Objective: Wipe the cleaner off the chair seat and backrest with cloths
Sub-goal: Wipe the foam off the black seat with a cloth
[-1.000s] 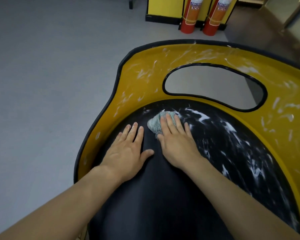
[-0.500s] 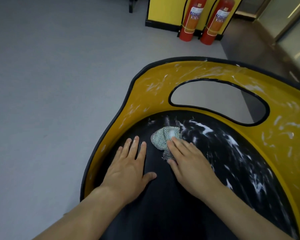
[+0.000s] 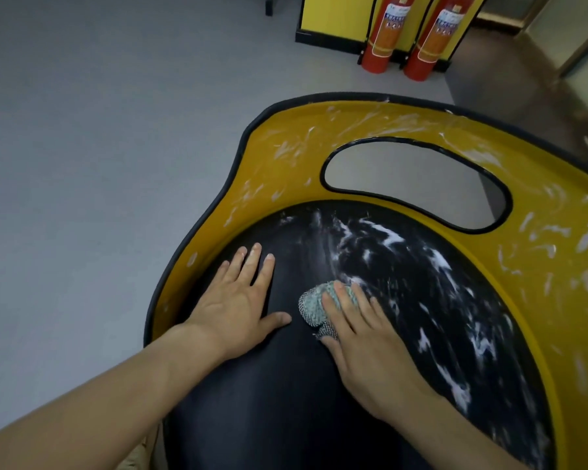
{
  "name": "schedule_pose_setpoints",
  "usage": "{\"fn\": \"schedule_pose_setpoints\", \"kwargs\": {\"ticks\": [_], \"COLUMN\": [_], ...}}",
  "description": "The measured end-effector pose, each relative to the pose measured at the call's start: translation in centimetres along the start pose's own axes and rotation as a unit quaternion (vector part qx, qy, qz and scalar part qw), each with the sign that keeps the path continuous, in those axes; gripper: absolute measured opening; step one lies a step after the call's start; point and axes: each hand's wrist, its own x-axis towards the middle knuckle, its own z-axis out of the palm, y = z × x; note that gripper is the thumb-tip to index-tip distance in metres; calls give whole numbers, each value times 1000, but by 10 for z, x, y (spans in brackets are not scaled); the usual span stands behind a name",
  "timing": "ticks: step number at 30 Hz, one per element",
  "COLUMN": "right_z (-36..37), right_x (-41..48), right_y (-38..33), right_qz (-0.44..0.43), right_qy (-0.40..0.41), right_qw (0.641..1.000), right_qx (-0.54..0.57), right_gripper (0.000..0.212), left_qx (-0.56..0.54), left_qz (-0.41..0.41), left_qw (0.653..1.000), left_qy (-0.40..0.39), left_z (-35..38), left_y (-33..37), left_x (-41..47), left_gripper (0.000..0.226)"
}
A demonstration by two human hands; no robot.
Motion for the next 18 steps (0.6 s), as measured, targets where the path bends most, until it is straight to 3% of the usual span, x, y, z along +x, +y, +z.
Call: {"fn": "schedule_pose_setpoints", "kwargs": {"ticks": [11, 18], "right_z": [-31, -20], "right_x": [145, 63], "right_y": [30, 6], "right_qz": [120, 77], "right_qy": [33, 27], "right_qw": [990, 995], "right_qx": [60, 62], "right_gripper": [61, 61], "left_qx": [8, 28], "left_qz": [0, 0], "left_qw": [1000, 1000], "left_qy": [9, 2], "left_z": [4, 5], "left_y": [1, 2], "left_x": [1, 6], "left_gripper": [103, 103]}}
